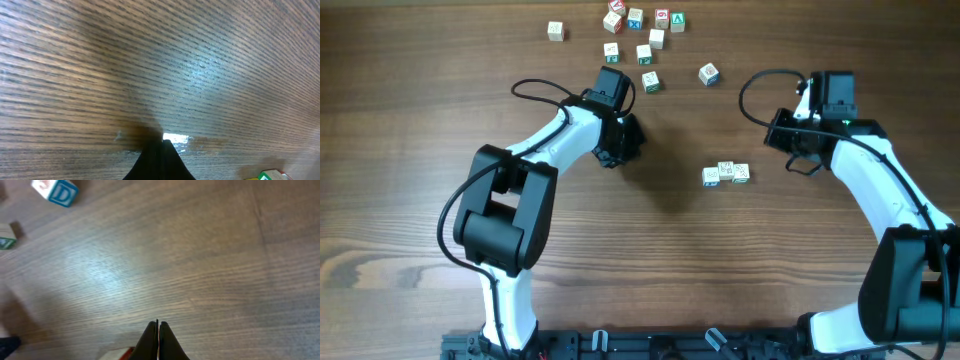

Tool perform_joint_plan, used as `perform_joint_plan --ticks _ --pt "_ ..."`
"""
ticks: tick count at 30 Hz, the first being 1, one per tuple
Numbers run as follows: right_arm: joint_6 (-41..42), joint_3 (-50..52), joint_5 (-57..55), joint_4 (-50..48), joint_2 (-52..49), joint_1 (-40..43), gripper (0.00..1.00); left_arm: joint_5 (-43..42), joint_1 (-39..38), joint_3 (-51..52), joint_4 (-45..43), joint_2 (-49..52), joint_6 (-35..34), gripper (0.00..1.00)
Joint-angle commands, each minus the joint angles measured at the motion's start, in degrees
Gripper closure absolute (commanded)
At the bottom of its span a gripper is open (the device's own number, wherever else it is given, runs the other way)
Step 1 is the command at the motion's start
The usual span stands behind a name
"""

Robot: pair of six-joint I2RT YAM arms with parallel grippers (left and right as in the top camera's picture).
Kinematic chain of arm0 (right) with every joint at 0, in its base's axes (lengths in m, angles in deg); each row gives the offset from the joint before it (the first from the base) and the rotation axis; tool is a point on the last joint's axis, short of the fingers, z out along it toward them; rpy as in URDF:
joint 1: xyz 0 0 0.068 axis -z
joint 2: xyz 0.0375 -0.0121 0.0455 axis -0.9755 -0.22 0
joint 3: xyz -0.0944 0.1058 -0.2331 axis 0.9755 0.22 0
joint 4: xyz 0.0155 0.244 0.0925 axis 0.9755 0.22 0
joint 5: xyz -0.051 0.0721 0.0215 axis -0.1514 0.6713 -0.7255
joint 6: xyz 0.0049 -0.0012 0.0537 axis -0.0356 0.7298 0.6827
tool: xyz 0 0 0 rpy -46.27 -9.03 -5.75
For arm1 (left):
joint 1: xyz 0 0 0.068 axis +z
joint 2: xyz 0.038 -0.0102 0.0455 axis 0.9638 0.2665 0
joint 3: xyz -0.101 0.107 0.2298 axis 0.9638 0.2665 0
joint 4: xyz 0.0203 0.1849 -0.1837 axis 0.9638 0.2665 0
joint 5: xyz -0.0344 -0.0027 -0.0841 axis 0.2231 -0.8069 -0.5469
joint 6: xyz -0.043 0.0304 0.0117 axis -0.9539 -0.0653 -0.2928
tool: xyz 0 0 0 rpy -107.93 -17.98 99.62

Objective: Form a horizontal line
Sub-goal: 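Raise both grippers up and away from the block row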

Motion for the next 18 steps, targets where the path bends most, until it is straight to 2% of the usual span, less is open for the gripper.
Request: perform_joint_plan --ticks 1,6,12,16,18 --pt "-1.0 -2.5 1.6 0.0 -0.6 -3.1 0.95 2.8 -2.4 1.6 0.3 2.2 -0.5 0.96" --pt "-5.0 -9.5 0.6 4.2 -4.3 -7.3 0.95 4.2 -4.2 1.6 -0.7 2.1 -0.6 0.96" --pt "-5.4 -18.6 -1.3 12.0 -14.0 -9.2 0.95 3.8 -3.0 1.6 0.5 2.1 -0.9 0.96" --pt "-5.4 -19.6 -1.1 14.0 -17.9 -9.6 0.95 4.9 -2.5 1.6 1.9 2.1 -5.4 0.96" --pt "-5.5 -19.6 -0.1 14.2 -19.0 -9.8 0.95 7.5 -2.0 1.6 4.3 2.1 -12.0 0.96"
